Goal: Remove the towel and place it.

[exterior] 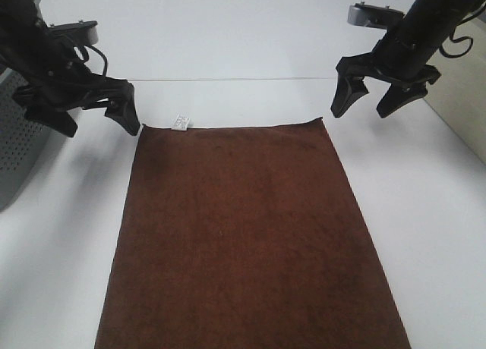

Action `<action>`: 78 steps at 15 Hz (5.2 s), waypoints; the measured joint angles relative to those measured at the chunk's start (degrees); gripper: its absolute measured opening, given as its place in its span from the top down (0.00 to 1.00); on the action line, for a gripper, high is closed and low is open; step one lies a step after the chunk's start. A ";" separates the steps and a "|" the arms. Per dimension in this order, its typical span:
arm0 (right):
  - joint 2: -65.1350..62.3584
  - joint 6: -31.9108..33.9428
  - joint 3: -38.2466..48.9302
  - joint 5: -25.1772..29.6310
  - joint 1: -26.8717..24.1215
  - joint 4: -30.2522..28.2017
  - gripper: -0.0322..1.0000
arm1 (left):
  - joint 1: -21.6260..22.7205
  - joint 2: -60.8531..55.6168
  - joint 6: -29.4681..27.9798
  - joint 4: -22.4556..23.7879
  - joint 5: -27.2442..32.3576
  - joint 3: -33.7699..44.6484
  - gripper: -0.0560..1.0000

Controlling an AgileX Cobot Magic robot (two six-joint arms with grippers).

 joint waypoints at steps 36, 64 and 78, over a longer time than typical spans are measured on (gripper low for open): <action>18.85 -0.69 -16.96 -3.38 5.50 4.47 0.27 | -1.03 21.14 4.07 -16.16 4.13 -20.97 0.18; 18.33 -0.46 -18.33 -30.19 5.50 -4.18 0.96 | -1.09 23.95 11.34 -10.77 -16.39 -28.65 0.95; 18.33 -1.95 -20.11 -43.72 5.50 -4.47 0.96 | -3.15 24.01 17.70 -10.71 -36.50 -28.71 0.95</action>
